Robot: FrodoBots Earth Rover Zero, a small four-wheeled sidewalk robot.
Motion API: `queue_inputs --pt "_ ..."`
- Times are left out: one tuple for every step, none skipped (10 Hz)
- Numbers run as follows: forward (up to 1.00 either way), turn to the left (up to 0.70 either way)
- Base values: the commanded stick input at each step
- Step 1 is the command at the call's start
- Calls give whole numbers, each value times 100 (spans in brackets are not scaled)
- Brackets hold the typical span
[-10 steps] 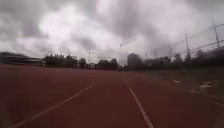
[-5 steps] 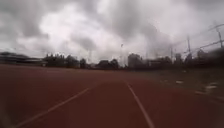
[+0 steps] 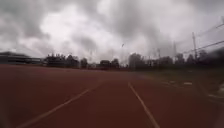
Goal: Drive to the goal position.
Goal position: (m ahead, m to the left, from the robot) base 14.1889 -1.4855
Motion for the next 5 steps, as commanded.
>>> queue_inputs --pt "100 -16" --pt "100 -35" --pt "100 -36" --pt "100 -36" --pt "100 -36"
